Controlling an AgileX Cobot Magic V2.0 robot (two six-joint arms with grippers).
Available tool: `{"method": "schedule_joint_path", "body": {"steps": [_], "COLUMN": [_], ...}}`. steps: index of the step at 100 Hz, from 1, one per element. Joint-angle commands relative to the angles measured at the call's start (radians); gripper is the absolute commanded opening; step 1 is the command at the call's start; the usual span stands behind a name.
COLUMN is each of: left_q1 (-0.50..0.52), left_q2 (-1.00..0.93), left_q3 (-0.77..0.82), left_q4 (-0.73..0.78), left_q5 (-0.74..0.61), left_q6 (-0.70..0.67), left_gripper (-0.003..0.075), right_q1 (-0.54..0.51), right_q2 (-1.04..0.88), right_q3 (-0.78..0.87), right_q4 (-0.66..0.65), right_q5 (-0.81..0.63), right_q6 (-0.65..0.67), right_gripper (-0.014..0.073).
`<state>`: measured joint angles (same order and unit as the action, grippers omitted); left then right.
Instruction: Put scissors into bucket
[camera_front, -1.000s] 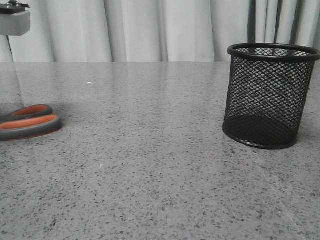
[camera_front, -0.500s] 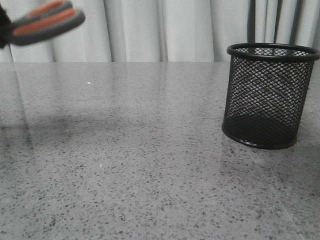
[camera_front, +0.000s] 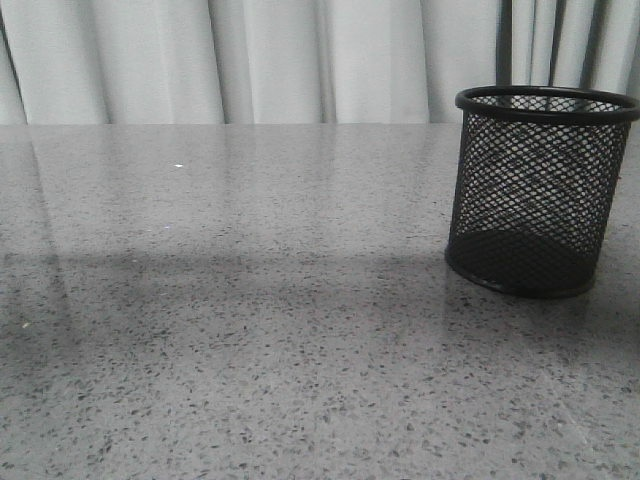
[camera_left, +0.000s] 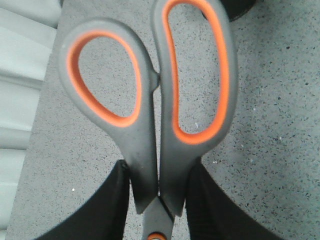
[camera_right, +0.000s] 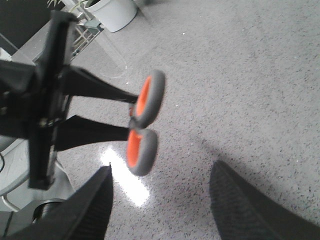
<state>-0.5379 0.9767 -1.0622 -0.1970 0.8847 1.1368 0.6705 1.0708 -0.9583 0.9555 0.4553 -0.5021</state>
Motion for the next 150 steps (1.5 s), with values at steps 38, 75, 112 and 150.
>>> {"method": "schedule_joint_path", "body": {"steps": [38,75,112,150], "left_q1": [-0.008,-0.008,-0.008,-0.008], "left_q2": [-0.034,-0.034,-0.034,-0.081], "left_q3": [-0.028,-0.028,-0.028,-0.028], "left_q4": [-0.132,-0.164,-0.199,-0.281], "left_q5": [-0.09,-0.099,-0.099,-0.138], "left_q6": [-0.009,-0.009,-0.009,-0.009], "left_gripper": [-0.002,-0.002,-0.0013,0.0392], "right_q1": [0.001,0.001,0.001,-0.023], "right_q2": [0.163,0.245,0.239,0.19], "right_q3": [-0.16,-0.205,-0.205,-0.205], "right_q4": [0.07,0.168,0.238,0.186], "right_q5": [-0.015,0.061,0.117,0.092], "right_q6": [-0.018,-0.018,-0.082,-0.085], "right_gripper": [0.0481,0.0256,-0.0078,-0.0069]}}
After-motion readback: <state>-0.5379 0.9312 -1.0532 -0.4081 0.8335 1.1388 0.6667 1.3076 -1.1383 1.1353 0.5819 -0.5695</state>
